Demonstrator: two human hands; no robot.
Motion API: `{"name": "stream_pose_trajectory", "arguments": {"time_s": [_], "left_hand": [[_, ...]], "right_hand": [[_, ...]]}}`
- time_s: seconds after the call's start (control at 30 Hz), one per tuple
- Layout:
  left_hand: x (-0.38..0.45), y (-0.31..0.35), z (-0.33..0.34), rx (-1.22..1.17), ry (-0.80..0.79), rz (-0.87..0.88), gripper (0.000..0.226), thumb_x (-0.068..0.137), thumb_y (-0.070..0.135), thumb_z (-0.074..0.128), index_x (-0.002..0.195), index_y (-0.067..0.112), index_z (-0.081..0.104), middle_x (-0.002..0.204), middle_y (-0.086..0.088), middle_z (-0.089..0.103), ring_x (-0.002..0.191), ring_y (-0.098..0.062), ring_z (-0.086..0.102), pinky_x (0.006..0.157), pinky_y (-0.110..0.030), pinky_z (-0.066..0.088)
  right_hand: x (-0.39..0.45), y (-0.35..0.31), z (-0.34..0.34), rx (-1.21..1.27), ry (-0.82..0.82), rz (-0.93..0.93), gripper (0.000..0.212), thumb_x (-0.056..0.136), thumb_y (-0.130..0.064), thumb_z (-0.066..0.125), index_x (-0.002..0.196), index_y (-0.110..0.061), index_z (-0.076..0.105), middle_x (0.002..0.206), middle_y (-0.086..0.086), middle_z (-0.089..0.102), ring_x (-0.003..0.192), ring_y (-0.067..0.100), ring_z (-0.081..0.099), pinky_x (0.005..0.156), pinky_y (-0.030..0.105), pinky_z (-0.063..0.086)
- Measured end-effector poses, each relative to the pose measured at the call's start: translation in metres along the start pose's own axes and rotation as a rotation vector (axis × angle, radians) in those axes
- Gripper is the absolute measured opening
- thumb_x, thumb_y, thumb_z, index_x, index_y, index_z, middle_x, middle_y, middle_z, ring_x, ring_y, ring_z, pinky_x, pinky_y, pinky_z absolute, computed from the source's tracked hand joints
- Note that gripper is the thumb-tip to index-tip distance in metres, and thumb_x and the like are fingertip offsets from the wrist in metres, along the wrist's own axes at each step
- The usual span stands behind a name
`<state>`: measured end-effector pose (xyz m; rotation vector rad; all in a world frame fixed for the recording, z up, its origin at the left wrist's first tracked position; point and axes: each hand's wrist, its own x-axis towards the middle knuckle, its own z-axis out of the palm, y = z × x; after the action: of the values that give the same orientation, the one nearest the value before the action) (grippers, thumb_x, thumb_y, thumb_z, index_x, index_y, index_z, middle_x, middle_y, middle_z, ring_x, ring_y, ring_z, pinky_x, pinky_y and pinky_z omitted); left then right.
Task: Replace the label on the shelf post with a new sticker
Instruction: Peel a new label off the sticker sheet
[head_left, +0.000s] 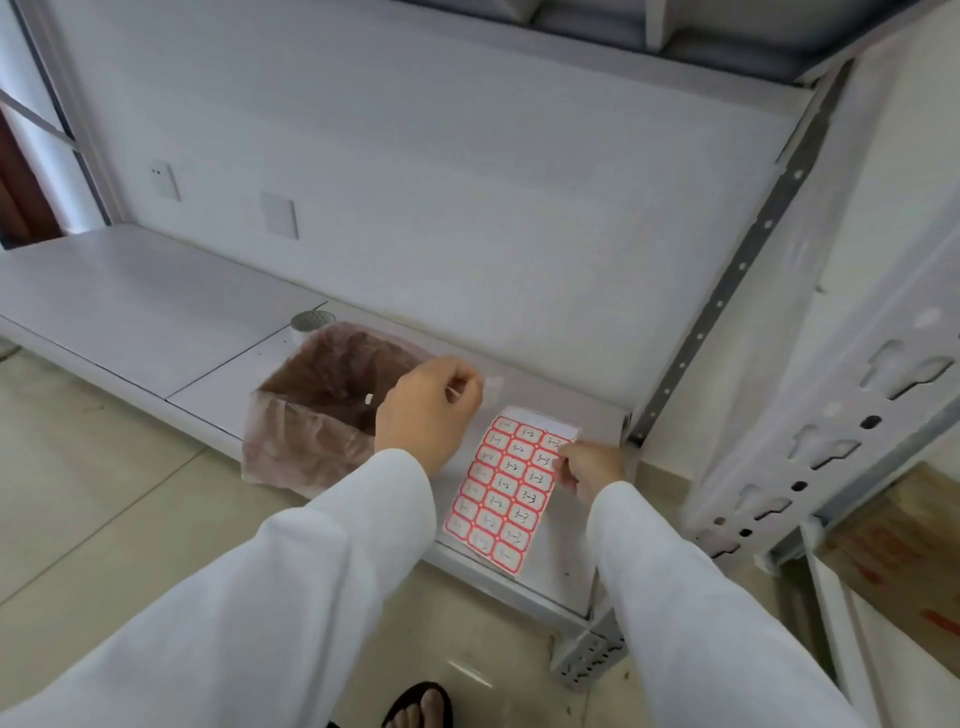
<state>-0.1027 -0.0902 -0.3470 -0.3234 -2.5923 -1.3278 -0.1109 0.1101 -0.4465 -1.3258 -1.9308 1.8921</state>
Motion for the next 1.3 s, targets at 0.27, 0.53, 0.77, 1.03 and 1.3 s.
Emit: {"name": "stream_pose_trajectory", "arguments": {"time_s": [0.27,0.53,0.77,1.03,1.3], "left_hand": [[0.000,0.001,0.010,0.057,-0.045,0.050,0.014,0.091,0.028,0.054,0.090,0.020,0.066,0.088,0.005,0.068,0.077,-0.014,0.060,0.069,-0.023,0.038],[-0.003,0.004,0.011,0.076,-0.034,0.067,0.015,0.091,0.028,0.054,0.090,0.020,0.067,0.087,0.006,0.067,0.078,-0.014,0.060,0.066,-0.022,0.037],[-0.003,0.015,0.010,-0.040,-0.028,0.058,0.014,0.088,0.027,0.057,0.087,0.019,0.068,0.082,0.005,0.066,0.078,-0.016,0.061,0.076,-0.030,0.047],[0.000,0.055,0.001,-0.803,-0.142,-0.311,0.014,0.092,0.018,0.051,0.083,0.017,0.062,0.079,0.003,0.061,0.079,-0.017,0.060,0.068,-0.025,0.047],[-0.023,0.108,-0.032,-1.121,-0.852,-0.519,0.026,0.088,0.025,0.056,0.064,0.020,0.065,0.049,0.010,0.057,0.046,-0.004,0.060,0.056,-0.022,0.055]], "right_hand": [[0.004,0.021,0.005,-0.542,0.074,-0.137,0.063,0.084,-0.009,0.059,0.139,-0.009,0.027,0.138,0.015,0.038,0.116,0.035,0.051,0.085,0.037,0.045],[-0.018,0.045,0.020,-1.376,-0.628,-0.172,0.041,0.087,-0.039,0.052,0.123,-0.020,0.051,0.123,0.002,0.055,0.113,0.021,0.052,0.091,0.031,0.038],[-0.048,-0.011,0.008,-0.795,-0.433,-0.421,0.025,0.091,-0.022,0.046,0.111,-0.018,0.060,0.110,-0.002,0.059,0.104,0.018,0.056,0.100,0.036,0.041],[-0.140,-0.073,-0.017,-0.341,-0.270,-0.687,0.026,0.086,-0.011,0.046,0.105,-0.014,0.063,0.107,0.009,0.067,0.099,0.026,0.062,0.093,0.038,0.048],[-0.215,-0.101,-0.106,-0.266,-0.084,-0.967,0.030,0.089,-0.008,0.050,0.112,-0.024,0.059,0.095,-0.004,0.062,0.087,0.013,0.060,0.082,0.026,0.048]]}}
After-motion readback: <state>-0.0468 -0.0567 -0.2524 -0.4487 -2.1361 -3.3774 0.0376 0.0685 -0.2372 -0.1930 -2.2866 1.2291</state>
